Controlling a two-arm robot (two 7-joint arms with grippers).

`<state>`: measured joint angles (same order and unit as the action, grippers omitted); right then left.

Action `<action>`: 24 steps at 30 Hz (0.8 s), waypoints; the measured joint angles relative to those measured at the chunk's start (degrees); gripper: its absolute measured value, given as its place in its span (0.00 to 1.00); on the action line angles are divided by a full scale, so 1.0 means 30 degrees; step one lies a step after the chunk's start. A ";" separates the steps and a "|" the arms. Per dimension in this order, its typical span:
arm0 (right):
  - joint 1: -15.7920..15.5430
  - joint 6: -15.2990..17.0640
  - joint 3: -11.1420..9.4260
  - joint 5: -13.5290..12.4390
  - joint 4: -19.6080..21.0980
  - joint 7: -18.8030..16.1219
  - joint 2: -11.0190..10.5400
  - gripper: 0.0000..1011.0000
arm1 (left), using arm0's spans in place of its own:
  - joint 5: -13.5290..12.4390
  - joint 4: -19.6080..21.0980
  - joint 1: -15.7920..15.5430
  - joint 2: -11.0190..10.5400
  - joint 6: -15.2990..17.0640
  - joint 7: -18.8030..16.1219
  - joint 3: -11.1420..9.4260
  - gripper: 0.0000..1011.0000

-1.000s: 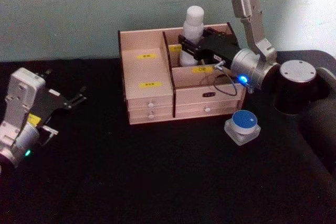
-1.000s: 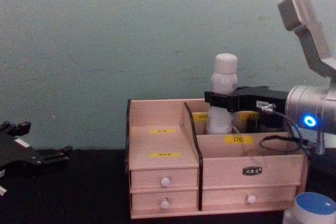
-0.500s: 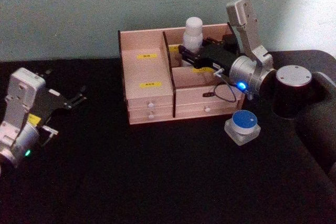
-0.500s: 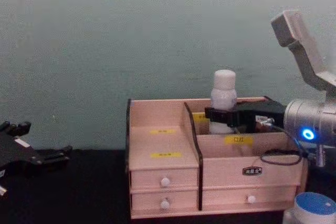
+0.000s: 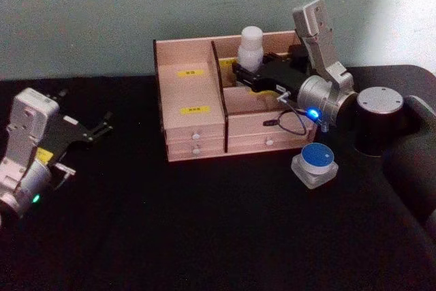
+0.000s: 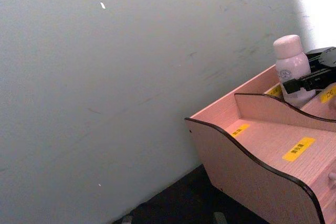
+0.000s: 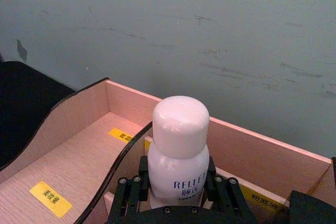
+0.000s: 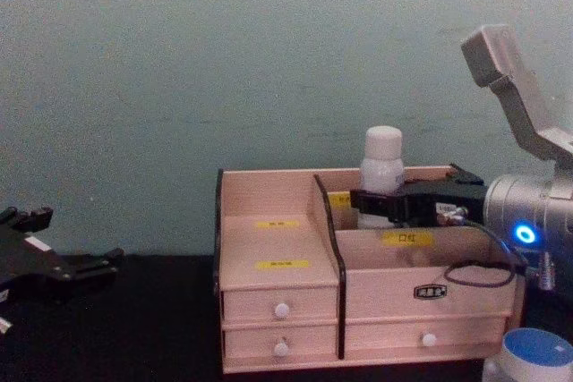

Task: Pick up the facial cleanser and watermelon frost from the table and place them into the tiered storage box.

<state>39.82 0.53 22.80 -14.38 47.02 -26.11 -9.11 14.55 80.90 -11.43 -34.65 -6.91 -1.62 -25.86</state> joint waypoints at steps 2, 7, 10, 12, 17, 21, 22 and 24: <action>0.0000 0.0001 0.0002 0.0000 0.0000 0.0002 0.0000 0.58 | 0.0000 0.0000 0.0000 0.0001 0.0001 -0.0001 0.0000 0.99; 0.0000 0.0001 0.0009 -0.0002 0.0021 0.0010 -0.0006 0.58 | 0.0000 0.0000 0.0000 0.0001 0.0001 -0.0001 0.0000 0.99; 0.0000 0.0005 0.0016 -0.0007 0.0034 0.0013 -0.0009 0.58 | -0.0001 0.0000 0.0000 0.0001 0.0001 -0.0001 -0.0001 0.99; -0.0002 0.0005 0.0020 -0.0012 0.0042 0.0015 -0.0010 0.61 | 0.0000 -0.0001 0.0000 0.0001 0.0000 0.0000 -0.0001 0.99; -0.0009 0.0005 0.0033 -0.0019 0.0059 0.0006 -0.0008 0.75 | 0.0000 -0.0001 0.0000 0.0001 0.0001 -0.0001 -0.0001 0.99; -0.0016 0.0005 0.0037 -0.0023 0.0065 0.0001 -0.0009 0.87 | 0.0001 0.0000 0.0000 0.0000 0.0000 -0.0001 -0.0001 0.99; -0.0017 0.0005 0.0037 -0.0025 0.0070 0.0000 -0.0009 0.90 | -0.0001 0.0001 0.0000 0.0001 0.0001 -0.0001 -0.0001 0.99; -0.0020 0.0005 0.0037 -0.0027 0.0074 -0.0001 -0.0010 0.92 | 0.0000 0.0000 0.0000 0.0001 0.0001 -0.0001 -0.0001 0.99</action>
<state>39.76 0.54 22.91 -14.46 47.25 -26.11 -9.14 14.55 80.90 -11.43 -34.65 -6.91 -1.62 -25.86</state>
